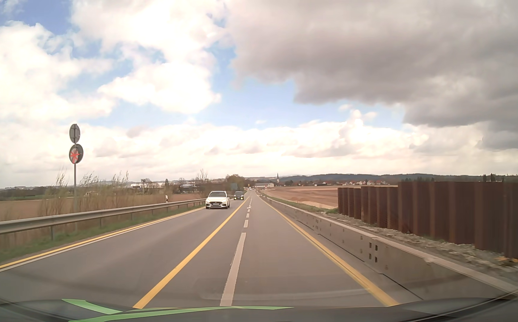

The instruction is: Follow the waypoints while adhering to traffic rules and regulations

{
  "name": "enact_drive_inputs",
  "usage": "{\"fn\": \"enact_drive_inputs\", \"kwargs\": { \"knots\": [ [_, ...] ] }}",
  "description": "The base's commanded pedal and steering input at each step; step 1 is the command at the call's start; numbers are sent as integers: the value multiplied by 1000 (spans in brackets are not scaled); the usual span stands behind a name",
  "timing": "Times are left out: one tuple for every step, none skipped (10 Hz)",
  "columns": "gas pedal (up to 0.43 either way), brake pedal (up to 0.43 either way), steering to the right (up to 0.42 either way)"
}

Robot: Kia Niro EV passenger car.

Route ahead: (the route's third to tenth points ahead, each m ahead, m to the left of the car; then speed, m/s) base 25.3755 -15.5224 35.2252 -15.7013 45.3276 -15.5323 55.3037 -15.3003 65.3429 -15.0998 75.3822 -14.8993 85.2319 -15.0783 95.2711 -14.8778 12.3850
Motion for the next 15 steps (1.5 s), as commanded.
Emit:
{"fn": "enact_drive_inputs", "kwargs": {
  "knots": [
    [59,0,-2],
    [59,0,-2],
    [59,0,-3],
    [59,0,-3],
    [59,0,-3],
    [59,0,-3],
    [59,0,-3],
    [59,0,-3],
    [59,0,-3],
    [59,0,-3],
    [59,0,-3],
    [59,0,-3],
    [59,0,-3],
    [59,0,-1],
    [59,0,0]
  ]
}}
